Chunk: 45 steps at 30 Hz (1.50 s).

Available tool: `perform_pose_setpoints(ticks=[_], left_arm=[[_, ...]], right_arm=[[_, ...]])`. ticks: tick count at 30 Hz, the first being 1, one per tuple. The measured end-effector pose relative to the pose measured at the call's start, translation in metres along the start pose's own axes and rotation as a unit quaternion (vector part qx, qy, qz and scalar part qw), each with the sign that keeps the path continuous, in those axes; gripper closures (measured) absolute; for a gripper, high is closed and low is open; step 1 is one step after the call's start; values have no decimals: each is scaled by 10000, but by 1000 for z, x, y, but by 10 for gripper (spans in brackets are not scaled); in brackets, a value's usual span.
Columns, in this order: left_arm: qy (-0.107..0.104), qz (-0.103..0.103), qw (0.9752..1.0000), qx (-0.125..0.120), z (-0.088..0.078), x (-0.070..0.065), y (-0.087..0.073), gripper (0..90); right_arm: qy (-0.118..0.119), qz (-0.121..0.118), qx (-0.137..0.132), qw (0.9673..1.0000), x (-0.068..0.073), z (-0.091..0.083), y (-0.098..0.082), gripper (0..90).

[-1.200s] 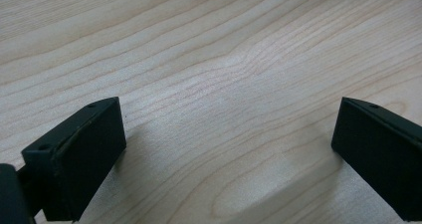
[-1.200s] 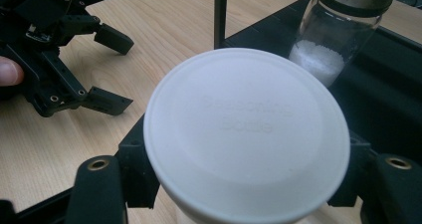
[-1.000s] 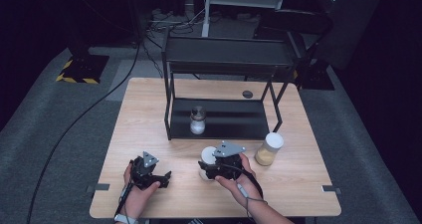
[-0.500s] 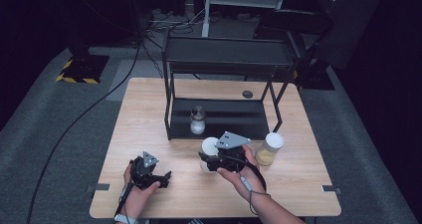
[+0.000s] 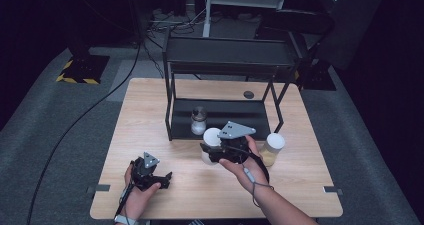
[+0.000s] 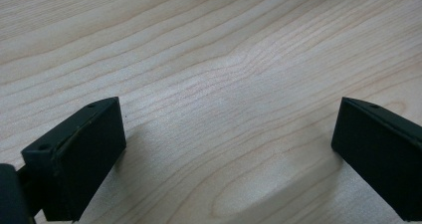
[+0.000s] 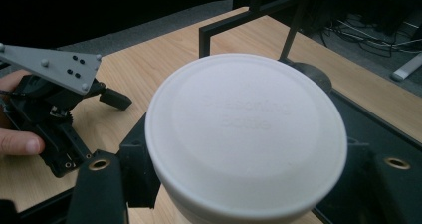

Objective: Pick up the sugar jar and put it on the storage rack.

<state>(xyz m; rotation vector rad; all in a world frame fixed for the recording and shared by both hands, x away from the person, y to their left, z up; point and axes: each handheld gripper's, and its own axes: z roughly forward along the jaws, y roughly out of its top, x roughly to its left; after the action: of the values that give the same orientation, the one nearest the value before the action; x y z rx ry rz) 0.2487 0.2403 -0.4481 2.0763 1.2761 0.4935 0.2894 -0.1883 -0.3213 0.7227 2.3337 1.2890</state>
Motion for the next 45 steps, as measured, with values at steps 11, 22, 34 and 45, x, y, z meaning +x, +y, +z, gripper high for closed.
perform_pose_setpoints(ticks=[11,22,34,45], left_arm=[[1,4,10000,3,0,0,0,6],[1,3,10000,3,0,0,0,6],[1,1,10000,2,0,0,0,6],[1,1,10000,1,0,0,0,6]], right_arm=[[-101,66,-62,9999,-14,-2,14,335],[-325,63,-138,9994,-28,-1,23,335],[-511,253,-123,9983,-50,10,25,335],[-704,437,-146,9965,-70,33,12,335]])
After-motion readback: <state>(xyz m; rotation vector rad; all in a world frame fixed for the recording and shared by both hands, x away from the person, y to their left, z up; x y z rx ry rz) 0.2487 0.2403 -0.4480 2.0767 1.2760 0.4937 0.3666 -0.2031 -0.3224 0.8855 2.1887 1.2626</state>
